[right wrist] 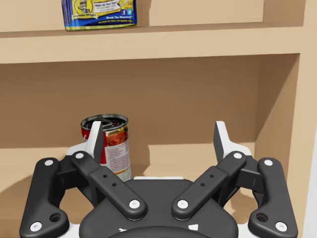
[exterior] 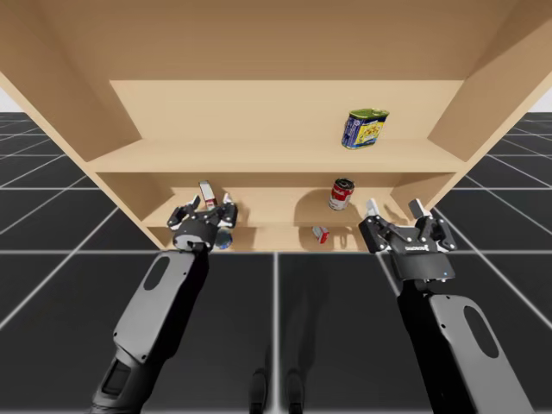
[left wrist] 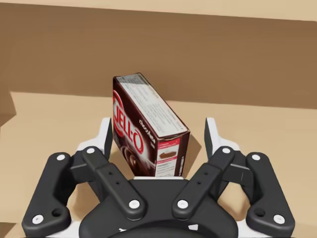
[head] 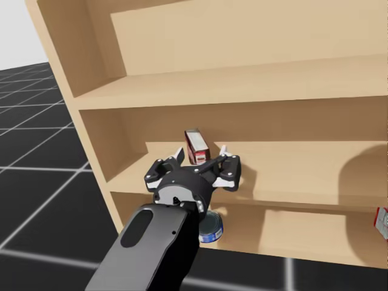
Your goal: Find the pudding box on the shelf and bring it to me.
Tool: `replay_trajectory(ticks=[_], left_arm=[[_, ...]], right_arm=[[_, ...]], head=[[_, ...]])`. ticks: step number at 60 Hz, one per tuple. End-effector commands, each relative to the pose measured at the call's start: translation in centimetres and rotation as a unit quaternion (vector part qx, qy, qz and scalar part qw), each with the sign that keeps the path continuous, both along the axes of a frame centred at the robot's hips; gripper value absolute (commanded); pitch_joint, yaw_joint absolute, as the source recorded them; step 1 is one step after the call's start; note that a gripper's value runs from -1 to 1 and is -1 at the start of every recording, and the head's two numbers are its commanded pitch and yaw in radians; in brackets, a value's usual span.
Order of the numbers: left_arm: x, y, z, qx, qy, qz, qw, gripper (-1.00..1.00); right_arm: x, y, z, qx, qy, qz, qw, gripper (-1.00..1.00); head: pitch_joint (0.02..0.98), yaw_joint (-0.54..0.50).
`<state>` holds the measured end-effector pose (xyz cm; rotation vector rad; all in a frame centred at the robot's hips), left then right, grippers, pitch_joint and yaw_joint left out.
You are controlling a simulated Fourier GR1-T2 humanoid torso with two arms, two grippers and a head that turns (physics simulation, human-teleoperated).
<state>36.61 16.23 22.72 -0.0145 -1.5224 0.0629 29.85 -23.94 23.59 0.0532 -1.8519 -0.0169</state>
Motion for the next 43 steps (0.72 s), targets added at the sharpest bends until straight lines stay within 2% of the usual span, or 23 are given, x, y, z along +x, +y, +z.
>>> replay_trajectory(ticks=[1, 3, 9, 16, 23, 26, 28, 35, 38, 43], left_arm=[[1.6, -0.1, -1.0, 0.004, 0.018, 0.001, 0.9998, 0.85], [1.5, -0.1, -1.0, 0.007, 0.02, -0.001, 0.9998, 1.0], [1.1, 0.0, -0.6, 0.012, 0.02, -0.005, 0.9997, 1.0], [-0.4, 0.3, 0.5, 0.02, 0.01, -0.012, 0.9997, 1.0], [-3.3, 0.9, 2.2, 0.025, -0.005, -0.026, 0.9993, 1.0], [-4.8, 1.3, 2.8, 0.037, -0.01, -0.034, 0.9987, 1.0], [-5.8, 1.6, 3.0, 0.035, -0.012, -0.04, 0.9985, 1.0], [-9.2, 3.0, 3.5, 0.053, -0.009, -0.055, 0.9971, 1.0], [-10.5, 3.7, 3.6, 0.047, -0.002, -0.061, 0.997, 1.0], [-12.0, 4.4, 3.8, 0.051, 0.001, -0.066, 0.9965, 1.0]], right_arm=[[0.0, -0.1, 0.0, 0.002, 0.0, -0.001, 1.0, -1.0], [0.0, -0.1, 0.0, 0.002, 0.0, -0.001, 1.0, -1.0], [0.0, -0.1, 0.0, 0.002, 0.0, -0.001, 1.0, -1.0], [0.0, -0.2, 0.0, 0.003, 0.001, -0.001, 1.0, -1.0], [0.1, -0.2, 0.0, 0.004, 0.0, -0.001, 1.0, -1.0], [0.1, -0.2, 0.0, 0.004, 0.0, -0.001, 1.0, -1.0], [0.1, -0.2, 0.0, 0.005, 0.0, -0.001, 1.0, -1.0], [0.1, -0.2, 0.0, 0.005, 0.0, 0.0, 1.0, -1.0], [0.1, -0.2, 0.0, 0.006, 0.001, -0.001, 1.0, -1.0], [0.1, -0.3, 0.0, 0.007, 0.0, -0.002, 1.0, -1.0]], head=[[0.53, 0.31], [0.531, 0.31], [0.53, 0.31], [0.529, 0.31], [0.528, 0.31], [0.529, 0.31], [0.528, 0.31], [0.527, 0.31], [0.525, 0.31], [0.524, 0.31]])
